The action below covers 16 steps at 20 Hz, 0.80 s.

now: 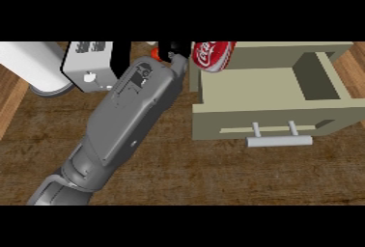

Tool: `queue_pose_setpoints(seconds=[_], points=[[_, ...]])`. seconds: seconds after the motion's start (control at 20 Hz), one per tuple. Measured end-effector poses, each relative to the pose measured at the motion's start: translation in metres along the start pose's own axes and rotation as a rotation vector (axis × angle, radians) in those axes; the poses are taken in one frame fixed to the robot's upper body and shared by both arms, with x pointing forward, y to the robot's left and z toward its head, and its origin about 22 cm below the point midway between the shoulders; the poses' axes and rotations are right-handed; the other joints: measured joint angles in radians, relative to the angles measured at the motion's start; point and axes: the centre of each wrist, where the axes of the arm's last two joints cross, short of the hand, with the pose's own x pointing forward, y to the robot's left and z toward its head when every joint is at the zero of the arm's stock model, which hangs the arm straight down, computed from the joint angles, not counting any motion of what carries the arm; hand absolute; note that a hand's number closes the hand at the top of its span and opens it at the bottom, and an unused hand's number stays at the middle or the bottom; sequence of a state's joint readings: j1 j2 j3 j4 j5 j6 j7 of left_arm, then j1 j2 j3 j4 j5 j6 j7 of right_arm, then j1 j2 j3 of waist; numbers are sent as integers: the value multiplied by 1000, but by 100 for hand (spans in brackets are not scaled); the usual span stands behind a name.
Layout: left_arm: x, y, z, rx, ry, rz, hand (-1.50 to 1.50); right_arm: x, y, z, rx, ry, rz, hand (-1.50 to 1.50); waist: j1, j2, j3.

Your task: Pick up the can, place it into the drawer and close the drawer

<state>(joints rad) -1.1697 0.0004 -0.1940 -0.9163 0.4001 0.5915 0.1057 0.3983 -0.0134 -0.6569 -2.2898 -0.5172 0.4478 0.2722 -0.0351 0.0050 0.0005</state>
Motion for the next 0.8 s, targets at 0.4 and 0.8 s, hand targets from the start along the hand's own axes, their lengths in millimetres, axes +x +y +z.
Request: queue_pose_setpoints(seconds=[0.4, 0.8], points=[[1, -19, -12, 1, 16, -13, 150, 0, -5, -2, 1, -2, -3, -150, -9, 1, 0], [-2, -35, -15, 15, 45, -42, 150, 4, -3, -8, 10, -9, -1, -150, -25, 5, 1]])
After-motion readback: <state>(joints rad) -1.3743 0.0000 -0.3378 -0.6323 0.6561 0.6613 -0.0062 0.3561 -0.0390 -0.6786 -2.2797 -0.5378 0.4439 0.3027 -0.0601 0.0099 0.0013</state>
